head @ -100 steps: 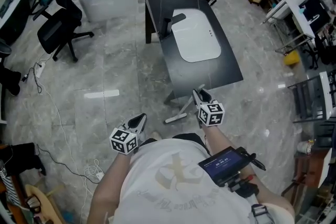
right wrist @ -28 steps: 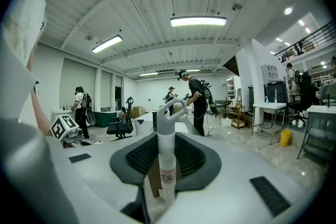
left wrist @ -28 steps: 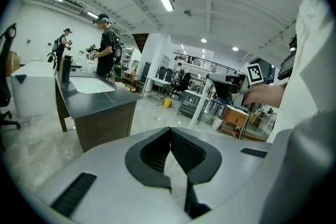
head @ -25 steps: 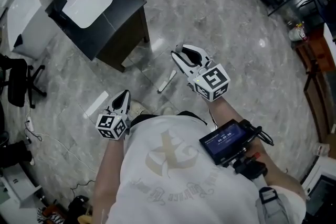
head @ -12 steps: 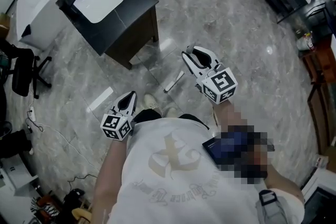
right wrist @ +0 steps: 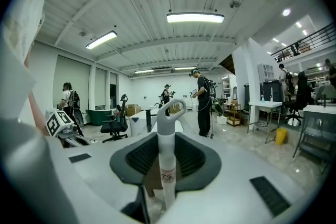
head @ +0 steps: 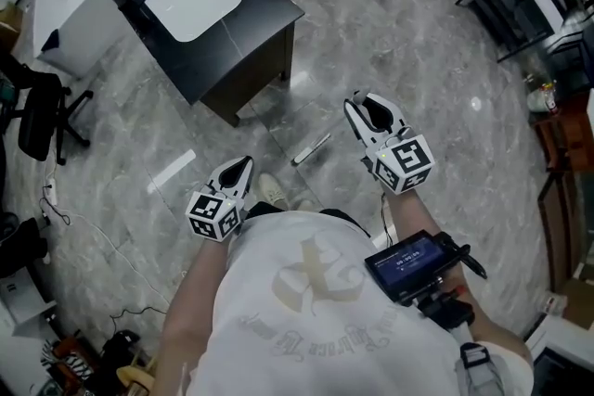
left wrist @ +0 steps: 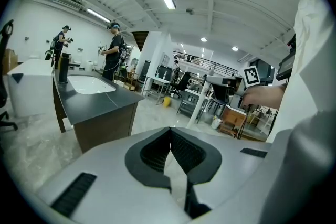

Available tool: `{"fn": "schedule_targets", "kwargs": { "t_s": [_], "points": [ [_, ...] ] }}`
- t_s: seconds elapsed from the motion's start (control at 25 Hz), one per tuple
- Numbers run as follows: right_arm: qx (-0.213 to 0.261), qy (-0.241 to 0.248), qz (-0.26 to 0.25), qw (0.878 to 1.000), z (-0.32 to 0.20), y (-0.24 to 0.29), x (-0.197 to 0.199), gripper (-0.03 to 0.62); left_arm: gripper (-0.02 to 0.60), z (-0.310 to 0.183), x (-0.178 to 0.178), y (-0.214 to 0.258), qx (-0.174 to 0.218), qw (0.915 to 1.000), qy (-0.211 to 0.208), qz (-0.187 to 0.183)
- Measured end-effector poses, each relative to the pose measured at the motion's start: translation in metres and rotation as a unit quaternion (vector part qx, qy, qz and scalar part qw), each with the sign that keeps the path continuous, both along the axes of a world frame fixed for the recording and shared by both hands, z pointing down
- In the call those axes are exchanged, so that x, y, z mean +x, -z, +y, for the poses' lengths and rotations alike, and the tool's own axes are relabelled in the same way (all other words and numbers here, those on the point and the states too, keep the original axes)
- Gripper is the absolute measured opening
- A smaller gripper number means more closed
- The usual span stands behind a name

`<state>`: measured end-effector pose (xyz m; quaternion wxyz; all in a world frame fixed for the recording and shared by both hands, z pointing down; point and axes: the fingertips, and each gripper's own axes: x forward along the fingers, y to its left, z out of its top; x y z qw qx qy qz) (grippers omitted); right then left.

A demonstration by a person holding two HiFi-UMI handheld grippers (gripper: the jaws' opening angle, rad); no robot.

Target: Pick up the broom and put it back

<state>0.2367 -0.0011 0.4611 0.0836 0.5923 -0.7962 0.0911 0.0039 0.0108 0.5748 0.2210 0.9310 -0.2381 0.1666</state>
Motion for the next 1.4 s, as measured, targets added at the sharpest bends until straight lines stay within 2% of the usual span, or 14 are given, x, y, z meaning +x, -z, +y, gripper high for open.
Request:
{"fn": "schedule_targets", "kwargs": {
  "t_s": [0.68, 0.88, 1.16, 1.4],
  "points": [
    [-0.032, -0.011, 0.034, 0.999, -0.086, -0.024, 0.001, 0.107, 0.012, -0.081, -0.013, -0.009, -0.01, 0.9997, -0.005, 0.022],
    [-0.046, -0.018, 0.04, 0.998, -0.109, -0.036, 0.005, 0.107, 0.012, -0.093, -0.029, -0.011, -0.013, 0.9997, 0.008, 0.021],
    [-0.062, 0.003, 0.053, 0.997, -0.143, -0.047, 0.004, 0.107, 0.012, -0.108, -0.046, -0.016, -0.024, 0.999, 0.038, 0.009],
    [-0.099, 0.022, 0.067, 0.993, -0.149, -0.071, 0.004, 0.107, 0.012, -0.118, -0.042, -0.02, -0.036, 0.9972, 0.066, 0.004]
  ]
}}
